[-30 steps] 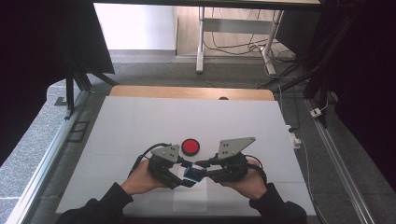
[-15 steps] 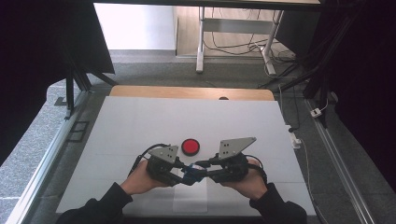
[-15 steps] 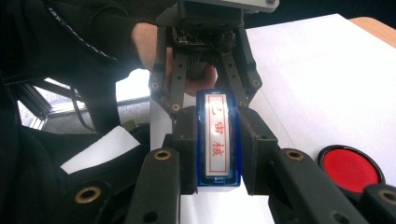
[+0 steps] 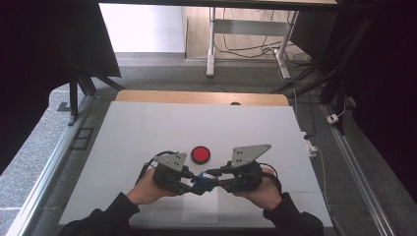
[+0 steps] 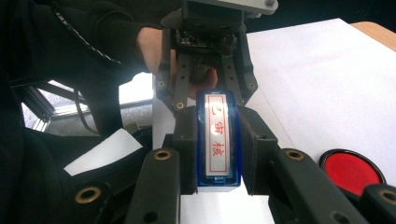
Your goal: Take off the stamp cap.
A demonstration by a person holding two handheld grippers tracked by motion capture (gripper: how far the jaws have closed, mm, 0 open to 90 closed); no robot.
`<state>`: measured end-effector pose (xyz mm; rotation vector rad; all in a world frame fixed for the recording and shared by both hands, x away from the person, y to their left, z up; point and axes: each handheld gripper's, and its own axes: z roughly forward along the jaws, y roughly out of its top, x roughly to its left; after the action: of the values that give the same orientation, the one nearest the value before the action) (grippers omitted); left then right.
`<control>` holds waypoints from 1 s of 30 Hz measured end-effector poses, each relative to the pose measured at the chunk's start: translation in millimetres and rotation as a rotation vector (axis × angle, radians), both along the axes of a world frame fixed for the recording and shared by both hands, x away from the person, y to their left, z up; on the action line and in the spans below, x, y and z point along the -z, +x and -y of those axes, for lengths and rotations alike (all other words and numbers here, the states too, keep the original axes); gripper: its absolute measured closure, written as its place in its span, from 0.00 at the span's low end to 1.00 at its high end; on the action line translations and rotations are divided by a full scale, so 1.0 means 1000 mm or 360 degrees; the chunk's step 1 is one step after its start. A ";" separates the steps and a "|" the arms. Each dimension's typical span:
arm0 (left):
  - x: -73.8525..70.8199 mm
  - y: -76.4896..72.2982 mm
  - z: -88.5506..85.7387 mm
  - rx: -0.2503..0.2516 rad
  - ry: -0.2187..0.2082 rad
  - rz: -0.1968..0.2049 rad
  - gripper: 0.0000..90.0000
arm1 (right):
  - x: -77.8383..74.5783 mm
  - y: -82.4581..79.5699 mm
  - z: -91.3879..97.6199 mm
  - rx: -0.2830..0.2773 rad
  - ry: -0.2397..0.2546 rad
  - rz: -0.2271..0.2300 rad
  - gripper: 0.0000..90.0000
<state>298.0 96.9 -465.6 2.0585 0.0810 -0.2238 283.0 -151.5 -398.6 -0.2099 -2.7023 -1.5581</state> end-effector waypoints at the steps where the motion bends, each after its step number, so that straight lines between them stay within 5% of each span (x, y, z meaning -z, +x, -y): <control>1: 0.001 0.000 0.000 0.0002 -0.0006 -0.0004 0.75 | 0.000 0.000 0.000 -0.0003 -0.0001 -0.0001 0.79; 5: 0.002 -0.001 0.000 0.0016 -0.0012 0.0006 0.76 | 0.001 0.000 0.000 -0.0018 -0.0006 -0.0009 0.79; 10: 0.000 0.001 -0.001 -0.0018 0.0004 -0.0129 0.76 | -0.001 -0.002 0.000 -0.0008 -0.0002 0.0038 0.79; 13: -0.002 0.001 -0.001 -0.0028 0.0010 -0.0136 0.76 | -0.002 -0.004 0.000 -0.0011 -0.0003 0.0071 0.79; 18: -0.005 -0.003 -0.001 -0.0004 0.0006 -0.0021 0.77 | -0.004 -0.003 0.000 -0.0024 0.0014 0.0053 0.80; 23: -0.008 -0.008 -0.002 0.0031 0.0003 0.0101 0.77 | -0.002 0.002 0.003 -0.0067 0.0074 -0.0064 0.80; 27: -0.008 -0.007 -0.002 0.0021 0.0010 0.0073 0.77 | -0.001 0.004 0.004 -0.0079 0.0083 -0.0083 0.80; 30: -0.007 -0.005 -0.002 0.0001 0.0030 0.0032 0.77 | -0.002 -0.001 0.002 -0.0063 0.0051 0.0005 0.80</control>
<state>292.9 98.8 -458.2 2.0789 0.0703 -0.2035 282.2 -153.6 -396.3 -0.1526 -2.6648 -1.5910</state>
